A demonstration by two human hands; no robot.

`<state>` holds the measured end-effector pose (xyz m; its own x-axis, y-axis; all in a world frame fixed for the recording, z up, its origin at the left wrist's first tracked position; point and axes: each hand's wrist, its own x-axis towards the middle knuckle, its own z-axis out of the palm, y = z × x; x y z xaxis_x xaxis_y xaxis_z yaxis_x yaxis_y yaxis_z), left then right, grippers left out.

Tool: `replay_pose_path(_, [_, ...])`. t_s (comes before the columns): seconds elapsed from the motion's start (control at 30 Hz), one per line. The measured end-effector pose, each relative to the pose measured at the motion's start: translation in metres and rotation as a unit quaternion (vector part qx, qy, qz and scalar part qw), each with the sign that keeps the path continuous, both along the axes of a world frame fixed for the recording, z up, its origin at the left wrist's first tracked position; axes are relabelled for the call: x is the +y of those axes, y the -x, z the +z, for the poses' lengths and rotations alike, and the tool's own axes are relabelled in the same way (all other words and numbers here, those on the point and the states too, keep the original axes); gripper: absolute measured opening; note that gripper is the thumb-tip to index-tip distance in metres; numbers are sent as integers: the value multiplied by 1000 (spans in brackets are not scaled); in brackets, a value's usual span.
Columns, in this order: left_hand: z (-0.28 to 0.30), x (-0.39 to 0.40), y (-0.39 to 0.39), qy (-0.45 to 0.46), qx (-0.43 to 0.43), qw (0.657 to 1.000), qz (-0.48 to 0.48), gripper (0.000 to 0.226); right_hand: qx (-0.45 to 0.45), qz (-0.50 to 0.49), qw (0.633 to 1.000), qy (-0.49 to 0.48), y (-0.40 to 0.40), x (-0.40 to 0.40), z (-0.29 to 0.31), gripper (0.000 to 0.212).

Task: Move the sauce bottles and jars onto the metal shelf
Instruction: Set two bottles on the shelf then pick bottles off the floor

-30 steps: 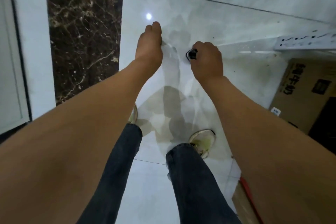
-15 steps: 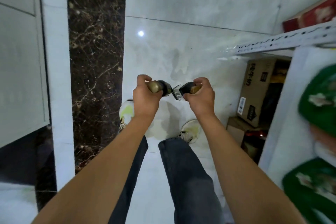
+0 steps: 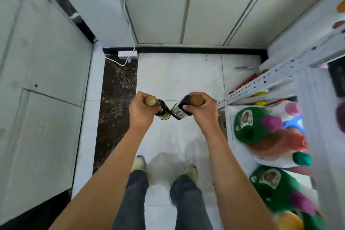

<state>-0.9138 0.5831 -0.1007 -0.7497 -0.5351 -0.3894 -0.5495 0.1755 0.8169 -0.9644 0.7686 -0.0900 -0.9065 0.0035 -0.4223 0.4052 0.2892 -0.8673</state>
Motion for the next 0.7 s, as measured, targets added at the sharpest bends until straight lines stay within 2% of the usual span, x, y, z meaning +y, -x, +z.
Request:
replay_pose_path(0.17, [115, 6, 28, -18, 112, 991, -72, 38, 86, 7, 995, 41, 10, -5, 121, 44])
replay_pose_path(0.3, [226, 16, 42, -23, 216, 966, -141, 41, 175, -31, 980, 85, 8, 0, 223, 48])
replay_pose_path(0.37, [274, 23, 46, -27, 256, 952, -165, 45, 211, -49, 971, 102, 5, 3, 267, 42])
replay_pose_path(0.7, [459, 86, 24, -63, 424, 865, -262, 43, 407, -173, 883, 157, -52, 54, 441, 27])
